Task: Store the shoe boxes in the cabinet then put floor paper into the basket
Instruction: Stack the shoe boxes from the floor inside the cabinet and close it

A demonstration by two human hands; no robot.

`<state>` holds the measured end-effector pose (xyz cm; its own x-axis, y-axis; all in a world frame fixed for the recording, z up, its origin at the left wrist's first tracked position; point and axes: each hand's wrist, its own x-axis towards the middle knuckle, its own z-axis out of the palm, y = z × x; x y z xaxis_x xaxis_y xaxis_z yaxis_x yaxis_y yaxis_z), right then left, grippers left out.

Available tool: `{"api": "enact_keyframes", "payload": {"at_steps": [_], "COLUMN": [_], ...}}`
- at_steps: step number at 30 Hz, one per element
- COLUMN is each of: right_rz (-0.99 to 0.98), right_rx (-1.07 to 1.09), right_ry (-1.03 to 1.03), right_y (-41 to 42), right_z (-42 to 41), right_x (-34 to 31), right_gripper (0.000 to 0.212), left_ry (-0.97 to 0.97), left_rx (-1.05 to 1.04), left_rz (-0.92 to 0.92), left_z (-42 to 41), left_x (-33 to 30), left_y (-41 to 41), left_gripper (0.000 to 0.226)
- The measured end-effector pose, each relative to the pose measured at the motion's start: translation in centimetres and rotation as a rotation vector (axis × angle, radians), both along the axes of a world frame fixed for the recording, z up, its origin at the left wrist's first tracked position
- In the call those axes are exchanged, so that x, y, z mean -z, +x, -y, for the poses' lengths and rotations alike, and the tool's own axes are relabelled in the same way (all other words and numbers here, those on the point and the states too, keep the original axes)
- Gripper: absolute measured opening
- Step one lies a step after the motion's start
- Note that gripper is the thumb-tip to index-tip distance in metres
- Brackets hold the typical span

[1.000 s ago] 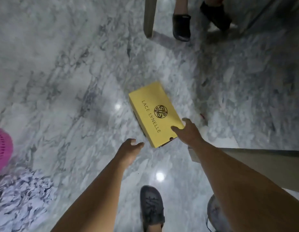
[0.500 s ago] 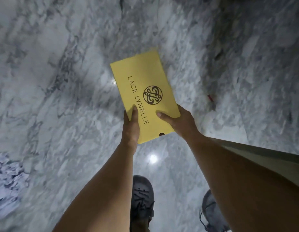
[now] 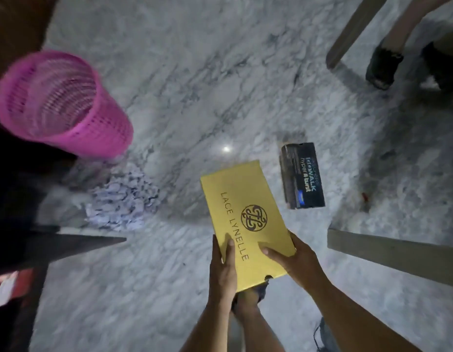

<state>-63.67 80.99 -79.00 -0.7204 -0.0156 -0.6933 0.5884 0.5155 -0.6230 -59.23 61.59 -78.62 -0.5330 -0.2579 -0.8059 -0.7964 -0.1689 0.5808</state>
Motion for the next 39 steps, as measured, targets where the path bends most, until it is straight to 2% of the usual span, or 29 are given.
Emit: {"api": "enact_keyframes", "payload": {"at_steps": [2, 5, 8, 12, 15, 17, 20, 23, 26, 31, 36, 39], "right_rz": [0.011, 0.01, 0.034, 0.022, -0.063, -0.097, -0.179, -0.239, -0.251, -0.326, -0.275, -0.296], "right_rx": [-0.113, -0.319, -0.449, -0.634, -0.69, -0.736, -0.779, -0.807, -0.815, -0.824, -0.842, -0.907], "right_ry": [0.012, 0.022, 0.0, -0.068, -0.147, -0.18, -0.217, -0.273, -0.297, -0.35, -0.385, -0.355], "right_y": [3.8, 9.7, 16.4, 24.2, 27.2, 27.8, 26.7, 24.5, 22.2, 18.3, 15.3, 15.4], "right_z": [3.6, 9.8, 15.8, 23.8, 31.2, 35.9, 42.8, 50.1, 57.1, 67.4, 75.6, 78.9], "right_x": [-4.8, -12.5, -18.7, -23.1, -28.2, -30.5, -32.4, -34.2, -34.5, -31.8, -29.5, -28.6], "right_gripper": [0.056, 0.068, 0.048, 0.084, 0.068, 0.067, 0.076, 0.064, 0.053, 0.074, 0.068, 0.078], "left_ry": [-0.007, -0.029, -0.071, -0.144, -0.185, -0.203, -0.182, -0.084, -0.084, -0.157, -0.234, -0.376], "left_rx": [-0.09, -0.206, -0.358, -0.584, -0.699, -0.756, -0.784, -0.796, -0.824, -0.883, -1.015, -0.99], "left_rz": [0.004, -0.03, -0.046, -0.046, -0.077, -0.119, -0.242, -0.206, -0.163, -0.283, -0.347, -0.374], "left_z": [3.8, 9.3, 14.0, 19.2, 23.7, 27.1, 32.5, 38.7, 45.0, 53.8, 60.0, 62.1], "left_x": [-4.9, -13.0, -19.6, -25.6, -29.8, -32.3, -35.1, -36.1, -35.1, -33.5, -30.7, -28.9], "left_y": [5.7, 14.9, 24.3, 34.9, 38.9, 39.9, 39.5, 38.1, 36.4, 32.1, 29.5, 28.6], "left_gripper": [0.066, 0.068, 0.06, 0.069, 0.077, 0.082, 0.063, 0.073, 0.09, 0.072, 0.063, 0.059]}}
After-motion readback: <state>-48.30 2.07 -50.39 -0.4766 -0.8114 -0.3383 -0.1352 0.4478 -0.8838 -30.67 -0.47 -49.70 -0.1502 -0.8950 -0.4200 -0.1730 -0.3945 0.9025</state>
